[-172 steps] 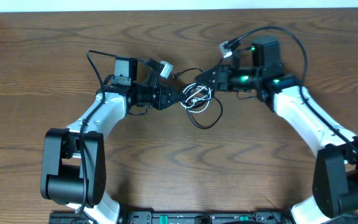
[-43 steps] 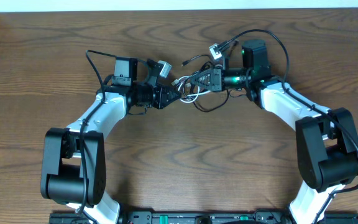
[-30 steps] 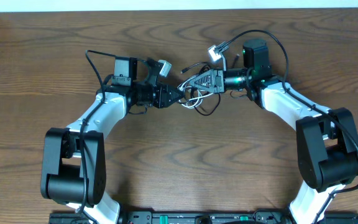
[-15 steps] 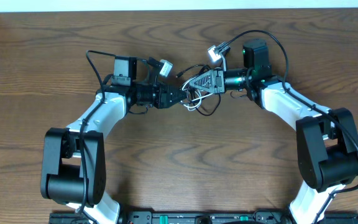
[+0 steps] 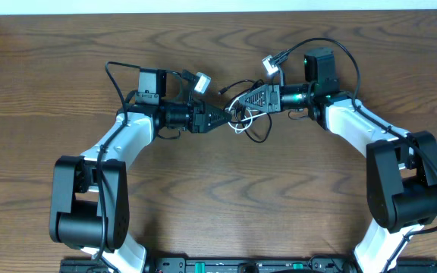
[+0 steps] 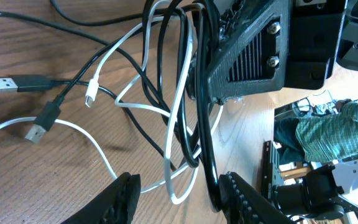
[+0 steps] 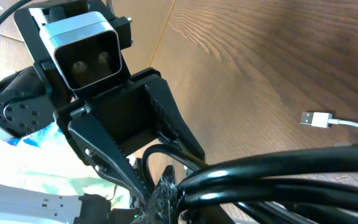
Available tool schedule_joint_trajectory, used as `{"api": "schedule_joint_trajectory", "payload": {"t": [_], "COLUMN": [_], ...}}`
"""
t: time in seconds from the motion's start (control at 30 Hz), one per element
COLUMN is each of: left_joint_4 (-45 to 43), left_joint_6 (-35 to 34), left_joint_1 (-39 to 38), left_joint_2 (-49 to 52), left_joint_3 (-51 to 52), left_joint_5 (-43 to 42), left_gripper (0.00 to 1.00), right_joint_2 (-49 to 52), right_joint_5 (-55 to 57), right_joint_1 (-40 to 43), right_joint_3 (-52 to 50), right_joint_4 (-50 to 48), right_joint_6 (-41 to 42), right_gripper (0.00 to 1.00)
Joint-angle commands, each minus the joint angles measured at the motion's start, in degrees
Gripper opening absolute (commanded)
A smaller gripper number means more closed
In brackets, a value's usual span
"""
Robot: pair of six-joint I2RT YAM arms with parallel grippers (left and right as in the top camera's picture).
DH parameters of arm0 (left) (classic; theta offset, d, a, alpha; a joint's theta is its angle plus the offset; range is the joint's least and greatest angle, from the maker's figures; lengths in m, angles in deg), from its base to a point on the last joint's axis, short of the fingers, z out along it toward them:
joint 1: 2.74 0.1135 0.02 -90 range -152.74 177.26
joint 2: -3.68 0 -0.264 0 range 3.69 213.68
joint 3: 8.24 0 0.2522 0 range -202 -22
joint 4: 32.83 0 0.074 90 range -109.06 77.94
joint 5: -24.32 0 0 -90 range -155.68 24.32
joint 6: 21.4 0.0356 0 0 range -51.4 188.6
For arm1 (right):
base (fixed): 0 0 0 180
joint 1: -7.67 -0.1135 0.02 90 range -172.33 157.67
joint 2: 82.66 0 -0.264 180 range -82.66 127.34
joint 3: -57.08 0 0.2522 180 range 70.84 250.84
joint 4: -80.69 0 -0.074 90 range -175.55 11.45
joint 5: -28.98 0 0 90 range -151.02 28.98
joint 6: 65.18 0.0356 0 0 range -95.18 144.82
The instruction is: Untangle cables
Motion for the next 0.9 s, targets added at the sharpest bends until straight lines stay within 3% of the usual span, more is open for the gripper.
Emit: {"api": "schedule_joint_trajectory", "payload": {"t": [0.0,0.47,0.6,0.8,0.87], "left_joint_4": [-0.2,-0.2,-0.24,-0.24,-0.24], "left_joint_6": [1.01,1.01,1.01,1.01,1.01], "left_joint_1": [0.22,0.11,0.11,0.11,0.11], "left_joint_2": [0.66,0.66,0.66,0.66,0.66], "left_joint_3": [-0.09,-0.09,-0.09,-0.09,-0.09], "left_joint_5": [-0.59,2.21,2.67,2.67,2.69], "left_gripper": [0.45,0.43,0.32,0.3,0.21], "right_joint_2": [0.15,0.15,0.13,0.15,0.15], "right_joint_5": [-0.57,-4.7,-4.83,-5.49,-5.99], "right_joint_1": [-1.16,-3.17,-4.15,-4.59,-4.79], "right_joint_3": [0.17,0.17,0.17,0.17,0.17], "right_joint_4": [-0.02,-6.23,-6.25,-6.25,-6.58], "right_joint_6": [-0.74,3.72,3.72,3.72,3.72], "right_gripper": [0.01,0.01,0.01,0.01,0.01]}}
